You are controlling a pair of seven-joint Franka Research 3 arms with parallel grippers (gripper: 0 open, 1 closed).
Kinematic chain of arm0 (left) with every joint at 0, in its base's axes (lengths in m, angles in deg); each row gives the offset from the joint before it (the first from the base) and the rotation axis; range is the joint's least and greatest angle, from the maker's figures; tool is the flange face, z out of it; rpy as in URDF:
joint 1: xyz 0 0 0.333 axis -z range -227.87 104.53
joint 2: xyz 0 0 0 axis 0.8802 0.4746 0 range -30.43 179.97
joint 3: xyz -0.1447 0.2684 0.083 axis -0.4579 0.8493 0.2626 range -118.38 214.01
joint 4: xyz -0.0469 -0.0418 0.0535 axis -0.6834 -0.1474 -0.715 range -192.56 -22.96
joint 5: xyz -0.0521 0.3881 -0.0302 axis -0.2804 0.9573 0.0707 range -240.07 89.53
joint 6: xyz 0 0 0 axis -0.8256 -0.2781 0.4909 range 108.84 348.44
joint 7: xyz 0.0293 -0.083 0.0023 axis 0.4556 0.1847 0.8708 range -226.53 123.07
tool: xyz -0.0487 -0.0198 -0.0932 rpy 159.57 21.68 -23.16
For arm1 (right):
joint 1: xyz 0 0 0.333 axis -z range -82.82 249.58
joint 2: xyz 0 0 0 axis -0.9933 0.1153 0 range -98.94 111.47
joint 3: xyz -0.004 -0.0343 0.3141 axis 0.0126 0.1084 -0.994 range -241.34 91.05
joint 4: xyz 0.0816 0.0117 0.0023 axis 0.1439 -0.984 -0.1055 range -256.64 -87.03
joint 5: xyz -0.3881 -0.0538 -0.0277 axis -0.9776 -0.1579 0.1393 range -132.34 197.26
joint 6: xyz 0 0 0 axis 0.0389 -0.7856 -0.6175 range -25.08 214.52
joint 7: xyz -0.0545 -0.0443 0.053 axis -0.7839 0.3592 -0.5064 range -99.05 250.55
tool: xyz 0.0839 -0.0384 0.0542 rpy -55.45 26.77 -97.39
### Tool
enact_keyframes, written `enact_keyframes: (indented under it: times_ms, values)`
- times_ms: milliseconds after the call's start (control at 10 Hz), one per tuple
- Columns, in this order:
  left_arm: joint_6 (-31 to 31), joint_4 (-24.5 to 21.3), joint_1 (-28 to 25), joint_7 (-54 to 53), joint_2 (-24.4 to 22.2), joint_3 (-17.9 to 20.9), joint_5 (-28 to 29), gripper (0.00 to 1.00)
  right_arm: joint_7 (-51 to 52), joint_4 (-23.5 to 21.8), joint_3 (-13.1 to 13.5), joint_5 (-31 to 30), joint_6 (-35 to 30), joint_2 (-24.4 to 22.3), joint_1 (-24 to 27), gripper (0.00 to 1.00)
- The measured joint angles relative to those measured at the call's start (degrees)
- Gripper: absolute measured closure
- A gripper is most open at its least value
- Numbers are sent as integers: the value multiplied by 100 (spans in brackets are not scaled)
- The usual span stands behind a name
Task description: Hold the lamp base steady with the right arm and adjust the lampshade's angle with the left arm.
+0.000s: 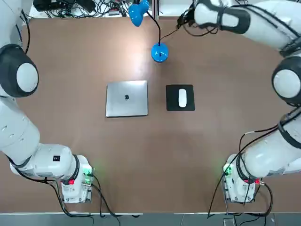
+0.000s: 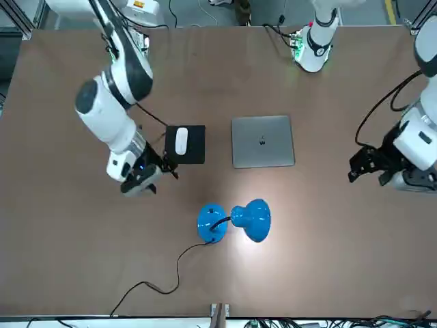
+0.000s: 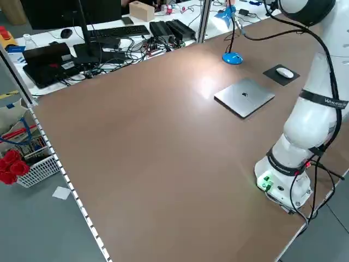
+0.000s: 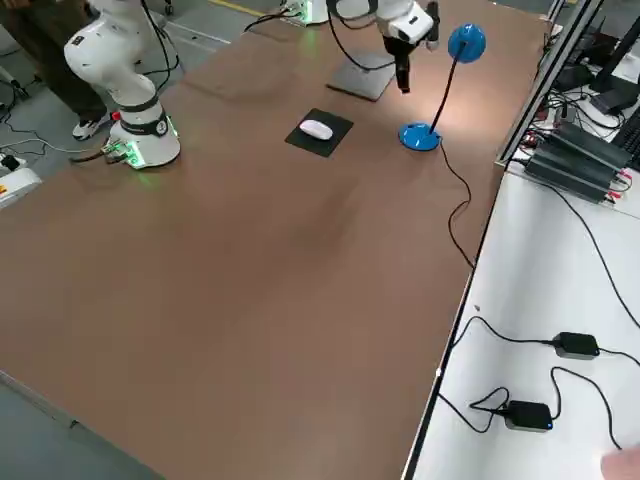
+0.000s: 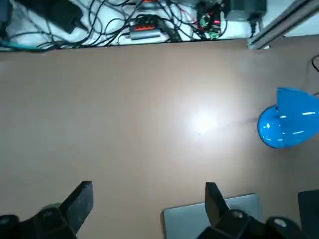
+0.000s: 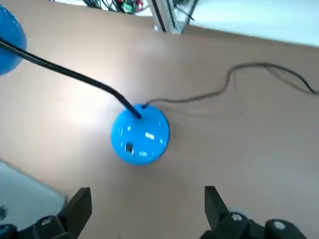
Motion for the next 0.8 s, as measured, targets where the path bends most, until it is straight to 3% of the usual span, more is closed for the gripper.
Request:
enact_keyframes:
  times_ms: [200, 300, 600, 800]
  values:
    - [-8, 38, 65, -1036, 4, -67, 0, 0, 32, 37, -102, -1134, 1382, 821, -104, 0]
    - [-148, 46, 88, -1631, 4, -139, 0, 0, 31, 143, -114, -1540, 1758, 1183, -164, 0]
    - [-672, 48, 119, -2688, 8, -305, -11, 0, 12, 655, -128, -1710, 1962, 1814, -480, 2]
    - [-442, 49, 143, -3775, 72, -544, -144, 0, 2, 951, -75, -1713, 2245, 2244, -666, 2]
